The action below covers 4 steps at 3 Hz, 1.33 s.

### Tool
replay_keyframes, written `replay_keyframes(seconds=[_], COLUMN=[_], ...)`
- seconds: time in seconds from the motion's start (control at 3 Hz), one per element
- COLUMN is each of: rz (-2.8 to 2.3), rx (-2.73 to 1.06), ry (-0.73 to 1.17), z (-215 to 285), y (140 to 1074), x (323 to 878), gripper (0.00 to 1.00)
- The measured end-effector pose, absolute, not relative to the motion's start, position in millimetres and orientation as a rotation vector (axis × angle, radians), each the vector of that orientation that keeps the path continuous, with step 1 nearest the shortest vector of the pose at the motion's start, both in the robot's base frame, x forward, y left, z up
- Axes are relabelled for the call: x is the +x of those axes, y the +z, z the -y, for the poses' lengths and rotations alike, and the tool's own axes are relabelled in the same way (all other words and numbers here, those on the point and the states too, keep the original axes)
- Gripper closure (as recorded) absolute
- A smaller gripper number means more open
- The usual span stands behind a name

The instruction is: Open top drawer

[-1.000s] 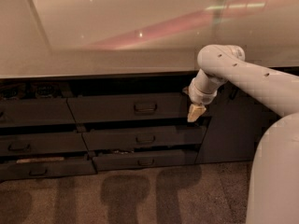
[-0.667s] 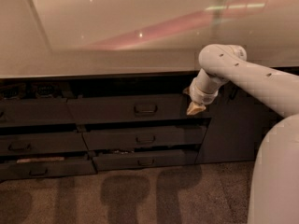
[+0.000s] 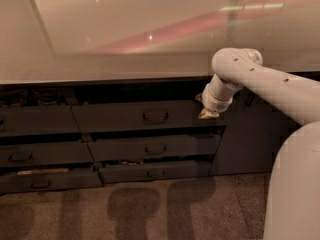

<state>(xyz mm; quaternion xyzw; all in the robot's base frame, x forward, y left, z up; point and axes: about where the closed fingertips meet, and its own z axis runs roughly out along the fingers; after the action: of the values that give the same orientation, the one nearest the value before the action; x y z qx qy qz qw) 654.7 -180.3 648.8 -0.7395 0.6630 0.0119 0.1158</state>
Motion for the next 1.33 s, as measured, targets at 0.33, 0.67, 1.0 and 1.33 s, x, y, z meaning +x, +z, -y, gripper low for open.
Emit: replay_keyframes(seconds=[0.33,0.67,1.0,1.33], rz=[-1.942,-1.942,-1.942,-1.942], rx=[-2.166,-2.166,-2.166,-2.166], ry=[0.035,0.035,0.035,0.034], z=[180,180,180,180], y=[656,663,672,679], x=[655,655,655,655], gripper=[1.00,1.00,1.00,1.00])
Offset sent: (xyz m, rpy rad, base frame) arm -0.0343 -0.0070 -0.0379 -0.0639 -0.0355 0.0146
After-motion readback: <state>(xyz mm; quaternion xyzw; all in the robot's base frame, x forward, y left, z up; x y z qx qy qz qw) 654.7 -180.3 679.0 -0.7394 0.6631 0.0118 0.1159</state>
